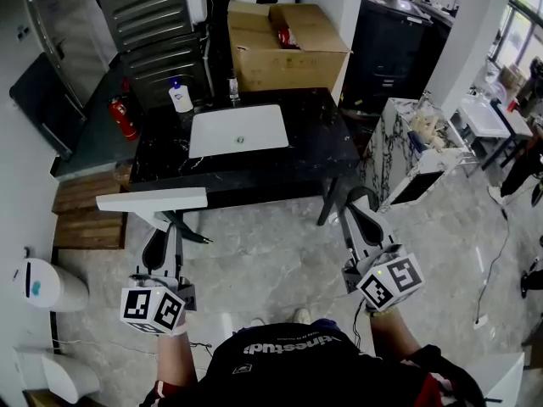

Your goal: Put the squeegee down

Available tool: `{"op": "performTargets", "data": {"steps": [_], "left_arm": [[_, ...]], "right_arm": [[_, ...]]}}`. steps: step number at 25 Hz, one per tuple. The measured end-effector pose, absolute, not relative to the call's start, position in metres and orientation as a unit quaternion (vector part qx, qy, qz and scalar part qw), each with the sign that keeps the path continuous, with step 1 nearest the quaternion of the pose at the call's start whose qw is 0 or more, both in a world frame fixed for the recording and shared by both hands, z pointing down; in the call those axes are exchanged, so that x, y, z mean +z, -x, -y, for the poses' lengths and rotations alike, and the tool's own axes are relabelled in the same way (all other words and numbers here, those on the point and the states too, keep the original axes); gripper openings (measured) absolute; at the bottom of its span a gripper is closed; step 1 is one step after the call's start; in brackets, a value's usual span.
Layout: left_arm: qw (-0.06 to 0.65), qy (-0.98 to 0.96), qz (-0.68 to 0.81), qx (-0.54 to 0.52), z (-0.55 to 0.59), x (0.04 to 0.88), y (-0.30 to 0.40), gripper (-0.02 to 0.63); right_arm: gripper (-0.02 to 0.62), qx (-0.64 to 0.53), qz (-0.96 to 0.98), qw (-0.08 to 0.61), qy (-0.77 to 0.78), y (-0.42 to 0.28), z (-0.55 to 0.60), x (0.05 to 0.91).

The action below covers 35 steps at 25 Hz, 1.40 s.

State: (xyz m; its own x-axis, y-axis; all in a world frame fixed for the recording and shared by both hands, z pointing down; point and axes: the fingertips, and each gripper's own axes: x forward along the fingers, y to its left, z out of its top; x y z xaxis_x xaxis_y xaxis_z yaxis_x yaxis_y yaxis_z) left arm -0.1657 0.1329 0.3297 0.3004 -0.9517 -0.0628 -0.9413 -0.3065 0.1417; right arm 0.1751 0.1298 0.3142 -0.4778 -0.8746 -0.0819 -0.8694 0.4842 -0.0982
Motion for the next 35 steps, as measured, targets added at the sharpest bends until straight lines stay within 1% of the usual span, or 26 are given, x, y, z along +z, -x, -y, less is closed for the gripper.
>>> {"op": "performTargets", "data": {"steps": [8, 15, 19, 24, 28, 35], "left_arm": [[0.042, -0.797, 0.599, -0.068, -0.122, 0.329, 0.141, 0.084], [0.027, -0.791, 0.609, -0.048, -0.114, 0.335, 0.108, 0.084], [0.04, -0.785, 0.617, -0.035, -0.098, 0.345, 0.107, 0.084], [0.036, -0.787, 0.616, -0.029, -0.048, 0.354, 0.126, 0.084], [0.049, -0.786, 0.616, -0.031, 0.014, 0.364, 0.155, 0.084], [0.034, -0.8, 0.597, -0.039, 0.135, 0.351, 0.208, 0.084]], "right_arm": [[0.04, -0.04, -0.872, 0.028, 0.487, -0.196, -0.118, 0.332], [0.04, -0.047, -0.887, 0.026, 0.459, -0.218, -0.101, 0.347], [0.04, -0.056, -0.89, 0.03, 0.452, -0.217, -0.079, 0.354], [0.04, -0.053, -0.89, 0.027, 0.451, -0.2, -0.027, 0.36], [0.04, -0.053, -0.889, 0.021, 0.454, -0.173, 0.025, 0.364], [0.04, -0.021, -0.876, 0.028, 0.482, -0.118, 0.145, 0.339]]}}
